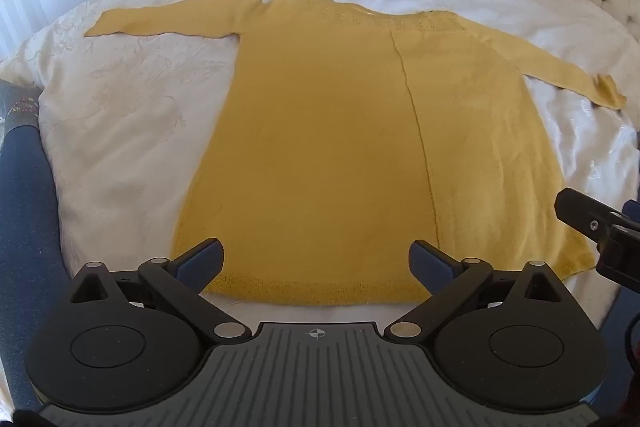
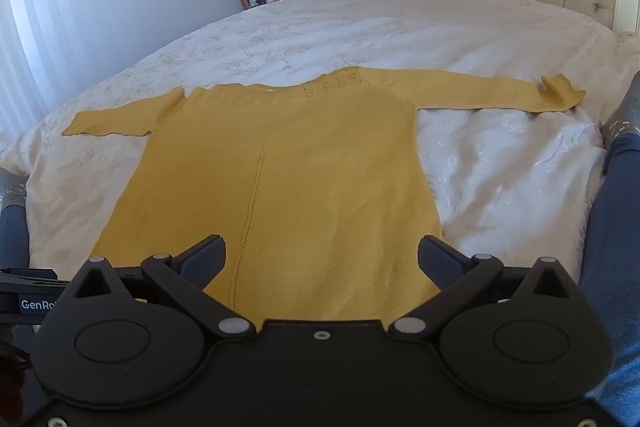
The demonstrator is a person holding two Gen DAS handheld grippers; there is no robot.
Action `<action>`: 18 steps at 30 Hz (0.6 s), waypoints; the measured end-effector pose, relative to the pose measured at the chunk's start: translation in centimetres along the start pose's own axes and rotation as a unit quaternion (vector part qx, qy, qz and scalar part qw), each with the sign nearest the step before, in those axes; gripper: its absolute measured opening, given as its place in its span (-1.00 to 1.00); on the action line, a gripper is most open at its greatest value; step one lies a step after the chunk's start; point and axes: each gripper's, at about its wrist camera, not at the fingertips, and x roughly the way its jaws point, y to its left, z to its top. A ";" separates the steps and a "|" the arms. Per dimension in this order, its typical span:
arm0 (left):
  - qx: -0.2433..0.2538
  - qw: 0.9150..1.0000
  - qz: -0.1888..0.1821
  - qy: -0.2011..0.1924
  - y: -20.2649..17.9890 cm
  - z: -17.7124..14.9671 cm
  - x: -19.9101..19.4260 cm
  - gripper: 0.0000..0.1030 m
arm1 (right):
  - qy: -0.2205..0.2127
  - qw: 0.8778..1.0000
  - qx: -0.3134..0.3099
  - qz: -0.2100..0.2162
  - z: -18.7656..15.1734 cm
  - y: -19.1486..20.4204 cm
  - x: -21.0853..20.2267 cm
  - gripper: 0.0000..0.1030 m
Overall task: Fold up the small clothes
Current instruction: 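Move both tools over the spread yellow sweater toward its sleeves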
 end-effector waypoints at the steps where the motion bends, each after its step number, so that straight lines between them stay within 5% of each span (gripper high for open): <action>1: 0.000 1.000 0.000 0.000 0.1 0.0 0.0 0.96 | 0.002 1.000 0.001 0.000 0.0 0.1 0.0 0.98; 18: 0.009 0.999 0.006 0.033 -0.7 -0.6 0.7 0.96 | 0.028 0.999 -0.015 -0.016 -0.4 0.6 0.5 0.98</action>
